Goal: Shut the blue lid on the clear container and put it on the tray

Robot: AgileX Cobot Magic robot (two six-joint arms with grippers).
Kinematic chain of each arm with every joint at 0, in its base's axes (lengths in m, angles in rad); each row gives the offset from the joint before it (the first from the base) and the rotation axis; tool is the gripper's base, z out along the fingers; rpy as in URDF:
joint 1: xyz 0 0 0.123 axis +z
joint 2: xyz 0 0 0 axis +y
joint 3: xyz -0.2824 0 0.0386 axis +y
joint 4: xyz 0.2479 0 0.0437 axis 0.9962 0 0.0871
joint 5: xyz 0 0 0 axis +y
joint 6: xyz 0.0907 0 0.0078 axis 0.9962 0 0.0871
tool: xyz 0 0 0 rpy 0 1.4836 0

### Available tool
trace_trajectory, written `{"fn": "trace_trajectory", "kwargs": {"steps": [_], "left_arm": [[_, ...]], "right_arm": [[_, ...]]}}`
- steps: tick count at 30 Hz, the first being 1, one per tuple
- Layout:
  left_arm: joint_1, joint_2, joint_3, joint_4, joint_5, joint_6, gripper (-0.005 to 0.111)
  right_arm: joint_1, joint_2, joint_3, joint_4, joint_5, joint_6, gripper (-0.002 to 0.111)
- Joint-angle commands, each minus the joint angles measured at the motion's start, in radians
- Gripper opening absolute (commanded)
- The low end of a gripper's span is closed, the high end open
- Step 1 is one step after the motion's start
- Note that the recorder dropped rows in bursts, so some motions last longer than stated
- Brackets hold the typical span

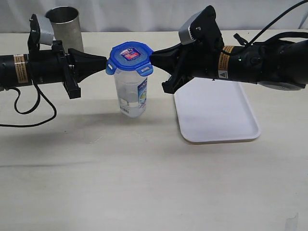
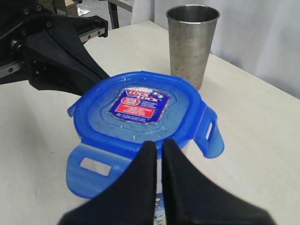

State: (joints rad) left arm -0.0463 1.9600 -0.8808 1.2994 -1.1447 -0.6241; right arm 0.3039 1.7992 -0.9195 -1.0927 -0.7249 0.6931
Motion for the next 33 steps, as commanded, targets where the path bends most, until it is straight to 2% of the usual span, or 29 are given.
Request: {"fn": "trace_trajectory", "kwargs": {"steps": [1, 29, 32, 33], "left_arm": [[0.0, -0.004, 0.0, 0.016, -0.017, -0.018, 0.0], [0.0, -0.004, 0.0, 0.058, -0.018, -0.062, 0.0], [0.0, -0.004, 0.0, 0.06, -0.014, -0.064, 0.0], [0.0, -0.004, 0.0, 0.06, -0.012, -0.064, 0.0]], "right_arm": [[0.001, 0.001, -0.005, 0.004, -0.009, -0.006, 0.005], [0.001, -0.001, -0.013, 0.004, -0.01, -0.04, 0.005], [0.001, -0.027, -0.021, 0.004, 0.054, -0.052, 0.005], [0.001, -0.06, -0.021, 0.004, 0.149, -0.078, 0.005]]}}
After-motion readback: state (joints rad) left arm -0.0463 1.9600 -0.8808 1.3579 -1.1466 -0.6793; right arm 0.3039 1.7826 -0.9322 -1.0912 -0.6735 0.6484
